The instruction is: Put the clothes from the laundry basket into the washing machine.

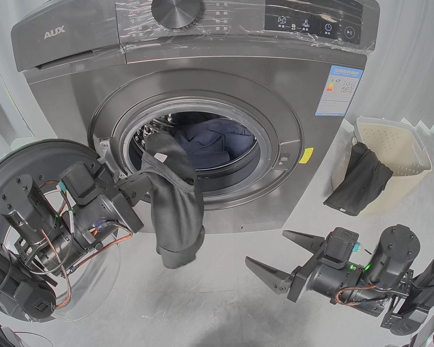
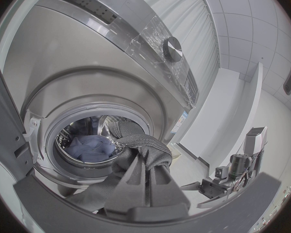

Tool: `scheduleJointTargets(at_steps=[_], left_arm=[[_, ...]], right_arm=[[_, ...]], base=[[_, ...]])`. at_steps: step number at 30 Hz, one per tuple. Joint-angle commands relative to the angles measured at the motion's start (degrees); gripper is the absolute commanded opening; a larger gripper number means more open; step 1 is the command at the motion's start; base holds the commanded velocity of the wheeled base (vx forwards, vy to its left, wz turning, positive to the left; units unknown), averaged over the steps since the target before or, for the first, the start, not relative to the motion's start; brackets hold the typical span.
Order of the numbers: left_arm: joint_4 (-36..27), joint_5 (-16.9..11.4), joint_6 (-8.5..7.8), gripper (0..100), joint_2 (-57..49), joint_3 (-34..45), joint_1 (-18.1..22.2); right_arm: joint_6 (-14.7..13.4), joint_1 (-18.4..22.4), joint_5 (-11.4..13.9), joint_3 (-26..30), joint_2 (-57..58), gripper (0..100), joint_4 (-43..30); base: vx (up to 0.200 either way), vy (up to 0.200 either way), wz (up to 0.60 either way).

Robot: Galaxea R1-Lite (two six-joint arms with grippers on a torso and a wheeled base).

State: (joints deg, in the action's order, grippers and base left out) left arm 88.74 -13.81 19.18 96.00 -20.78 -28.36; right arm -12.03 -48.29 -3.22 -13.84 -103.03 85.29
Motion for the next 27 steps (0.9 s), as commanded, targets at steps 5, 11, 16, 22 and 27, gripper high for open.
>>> scheduleJointTargets(at_steps=[5,11,16,22,27], left_arm=[[-0.1,-3.9,-0.02,0,-3.5,0.1,0.0],[-0.1,-4.1,-0.10,0,-3.0,0.2,-0.1],[-0.1,-4.1,-0.19,0,-1.5,0.3,-0.6],[-0.1,-3.7,-0.46,0,0.2,-0.1,-0.2],[-0.1,-3.7,-0.46,0,0.4,0.0,-0.5]], right_arm=[[0.0,4.0,-0.2,-9.9,-9.9,100,-0.2],[0.5,4.6,4.5,-16.7,-11.2,100,0.8],[1.2,2.4,6.7,-21.6,-11.3,100,0.8],[1.0,-0.5,9.3,-21.2,-12.5,100,2.9],[1.0,-1.6,10.0,-21.9,-13.9,100,3.0]], base=[[0.000,0.000,0.00],[0.000,0.000,0.00],[0.000,0.000,0.00],[0.000,0.000,0.00],[0.000,0.000,0.00]])
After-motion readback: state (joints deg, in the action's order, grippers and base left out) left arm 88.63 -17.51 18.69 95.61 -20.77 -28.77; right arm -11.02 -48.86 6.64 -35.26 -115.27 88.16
